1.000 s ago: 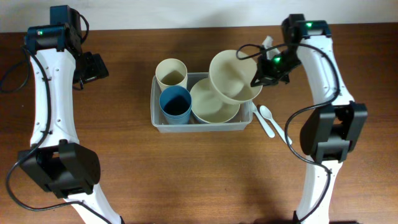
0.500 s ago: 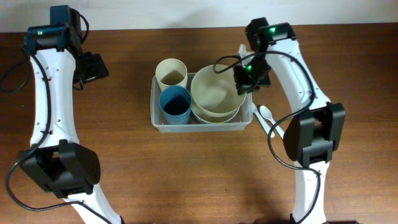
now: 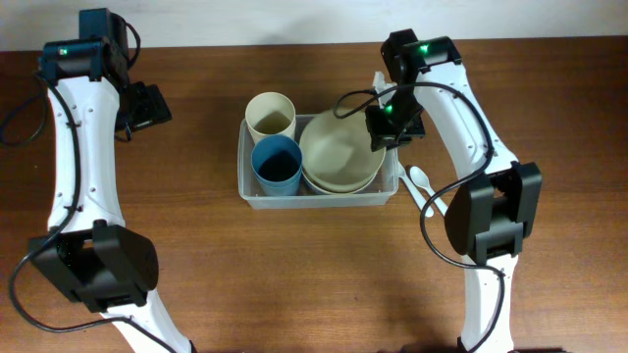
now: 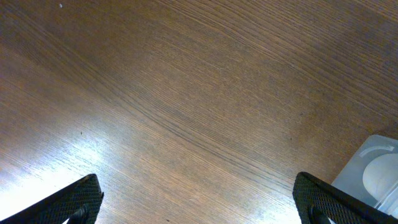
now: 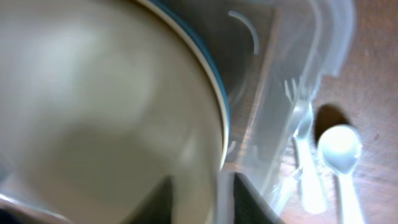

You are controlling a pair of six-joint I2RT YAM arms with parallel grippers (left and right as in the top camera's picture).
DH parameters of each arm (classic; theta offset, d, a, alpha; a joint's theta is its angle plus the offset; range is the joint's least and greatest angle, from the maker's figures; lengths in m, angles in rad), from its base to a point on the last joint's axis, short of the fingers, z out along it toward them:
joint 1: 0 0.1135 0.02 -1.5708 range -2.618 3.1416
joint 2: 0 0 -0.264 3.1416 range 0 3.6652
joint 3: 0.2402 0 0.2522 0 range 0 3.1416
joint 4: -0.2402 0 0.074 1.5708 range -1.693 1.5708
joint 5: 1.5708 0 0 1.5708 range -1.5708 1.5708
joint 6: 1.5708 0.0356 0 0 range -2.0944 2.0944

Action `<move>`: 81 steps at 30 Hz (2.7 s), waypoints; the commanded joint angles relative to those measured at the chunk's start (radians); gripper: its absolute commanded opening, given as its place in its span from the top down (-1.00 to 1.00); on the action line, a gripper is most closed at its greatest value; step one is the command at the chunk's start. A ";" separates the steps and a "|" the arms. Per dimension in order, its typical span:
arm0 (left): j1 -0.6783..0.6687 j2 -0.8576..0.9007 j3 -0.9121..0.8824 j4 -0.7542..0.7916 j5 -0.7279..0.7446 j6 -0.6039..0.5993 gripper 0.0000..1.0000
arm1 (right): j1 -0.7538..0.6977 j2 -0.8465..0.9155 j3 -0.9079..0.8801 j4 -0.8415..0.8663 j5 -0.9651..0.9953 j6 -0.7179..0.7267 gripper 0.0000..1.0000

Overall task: Pack container
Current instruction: 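Lower the cream bowl onto the stacked bowls and release, then withdraw the right gripper and move it toward the fork and spoon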

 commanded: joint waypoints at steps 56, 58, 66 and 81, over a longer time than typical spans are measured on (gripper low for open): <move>0.003 0.009 -0.002 0.002 0.004 -0.014 -1.00 | -0.370 -0.314 -0.351 -0.129 0.198 -0.108 -0.05; 0.003 0.009 -0.002 0.002 0.004 -0.014 -1.00 | -0.370 -0.314 -0.426 -0.071 0.212 -0.108 -0.08; 0.003 0.009 -0.002 0.002 0.004 -0.014 -0.99 | -0.369 -0.314 -0.707 0.190 0.185 -0.085 -0.11; 0.003 0.009 -0.002 0.002 0.004 -0.014 -1.00 | -0.238 -0.312 -0.745 0.473 0.254 -0.184 -0.25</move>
